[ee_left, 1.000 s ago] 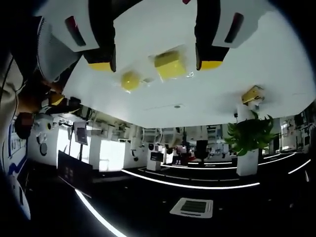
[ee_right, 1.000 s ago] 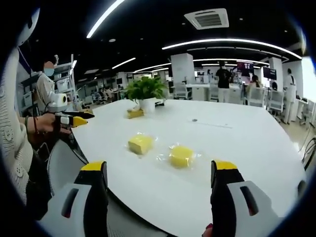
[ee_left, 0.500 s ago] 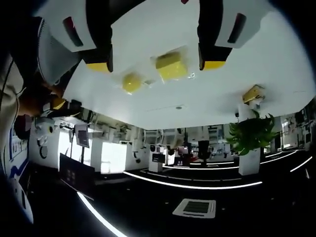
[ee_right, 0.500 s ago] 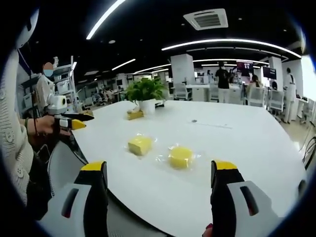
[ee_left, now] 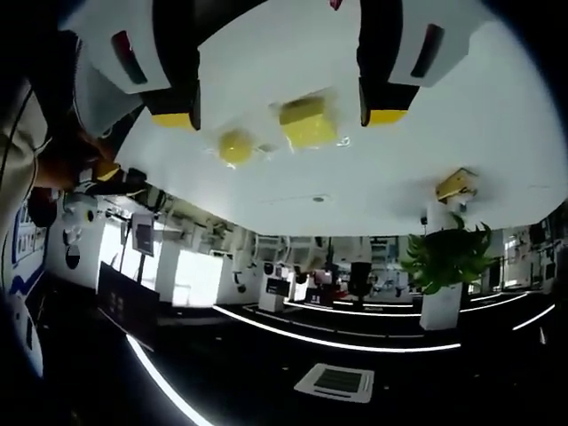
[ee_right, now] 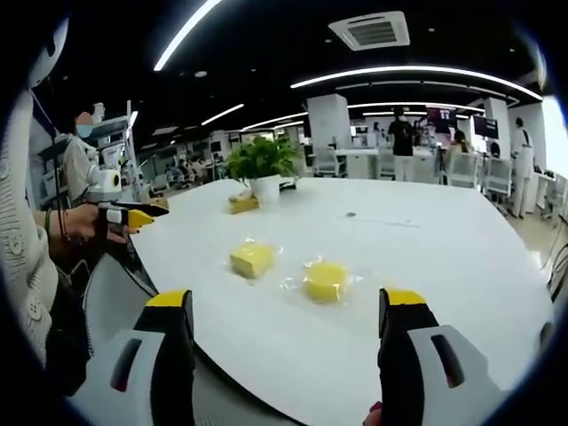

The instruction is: Compare the silicone blocks by pressing each to a similar depth, holding the contact briefly, and releasing to observe deformation and rebound differences across the visible hardness samples.

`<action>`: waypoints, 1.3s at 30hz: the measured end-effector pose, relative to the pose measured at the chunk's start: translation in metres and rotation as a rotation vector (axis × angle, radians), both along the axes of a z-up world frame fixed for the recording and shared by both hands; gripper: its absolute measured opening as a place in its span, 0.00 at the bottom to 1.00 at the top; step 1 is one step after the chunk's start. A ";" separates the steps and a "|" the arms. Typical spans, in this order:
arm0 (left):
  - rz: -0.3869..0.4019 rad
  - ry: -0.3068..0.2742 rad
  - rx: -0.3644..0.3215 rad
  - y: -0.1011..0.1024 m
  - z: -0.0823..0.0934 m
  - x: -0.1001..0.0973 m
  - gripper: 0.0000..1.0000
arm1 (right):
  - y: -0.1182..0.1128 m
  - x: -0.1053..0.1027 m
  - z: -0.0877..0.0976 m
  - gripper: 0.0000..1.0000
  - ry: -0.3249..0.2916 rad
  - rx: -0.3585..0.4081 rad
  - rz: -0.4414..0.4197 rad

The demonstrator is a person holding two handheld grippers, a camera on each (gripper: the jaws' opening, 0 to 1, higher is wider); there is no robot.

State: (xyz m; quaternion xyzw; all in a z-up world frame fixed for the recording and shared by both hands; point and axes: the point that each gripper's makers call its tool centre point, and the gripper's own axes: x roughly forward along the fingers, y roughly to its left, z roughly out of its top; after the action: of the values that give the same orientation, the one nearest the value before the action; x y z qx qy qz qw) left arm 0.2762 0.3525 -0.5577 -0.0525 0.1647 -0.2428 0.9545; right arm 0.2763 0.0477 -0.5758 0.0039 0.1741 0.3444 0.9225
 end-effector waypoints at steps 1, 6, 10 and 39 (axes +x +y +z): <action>0.002 0.011 -0.006 0.000 -0.002 0.002 0.71 | 0.000 0.000 0.000 0.80 0.002 0.000 -0.001; -0.002 0.059 -0.058 -0.004 -0.011 0.020 0.69 | 0.001 0.004 -0.002 0.80 0.012 -0.002 0.003; -0.002 0.079 -0.082 -0.004 -0.015 0.036 0.69 | 0.002 0.006 -0.003 0.81 0.021 -0.001 0.008; 0.068 0.325 -0.304 0.014 -0.113 0.158 0.65 | 0.007 0.028 -0.029 0.81 0.139 -0.063 0.042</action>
State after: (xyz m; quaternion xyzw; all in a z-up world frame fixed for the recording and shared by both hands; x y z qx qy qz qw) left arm 0.4338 0.3667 -0.6711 -0.2398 0.2761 -0.2209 0.9042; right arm 0.3048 0.0543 -0.6052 -0.0047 0.2485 0.3568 0.9005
